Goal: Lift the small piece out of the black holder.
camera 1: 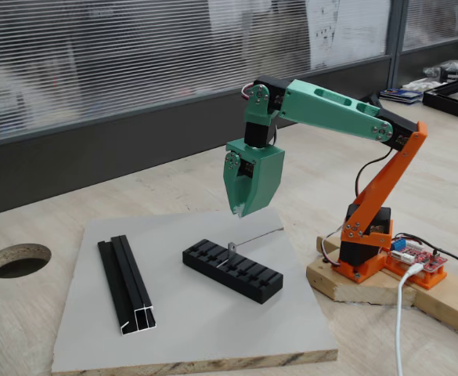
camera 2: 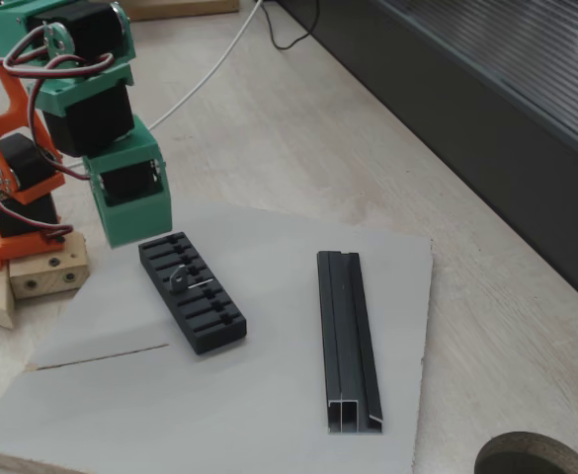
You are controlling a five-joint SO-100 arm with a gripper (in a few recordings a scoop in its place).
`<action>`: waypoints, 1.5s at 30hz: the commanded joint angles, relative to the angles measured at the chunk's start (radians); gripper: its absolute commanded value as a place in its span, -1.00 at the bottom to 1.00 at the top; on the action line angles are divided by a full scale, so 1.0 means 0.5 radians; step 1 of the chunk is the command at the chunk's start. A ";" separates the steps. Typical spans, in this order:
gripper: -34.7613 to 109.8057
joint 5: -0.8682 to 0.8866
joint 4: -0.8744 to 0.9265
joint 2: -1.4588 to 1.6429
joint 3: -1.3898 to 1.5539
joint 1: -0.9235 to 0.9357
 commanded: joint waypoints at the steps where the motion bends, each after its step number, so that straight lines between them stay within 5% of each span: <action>1: -0.38 0.012 0.037 0.015 0.037 0.012; 34: -0.37 0.012 0.018 0.043 0.147 0.009; 45: -0.11 0.028 0.034 0.040 0.147 0.006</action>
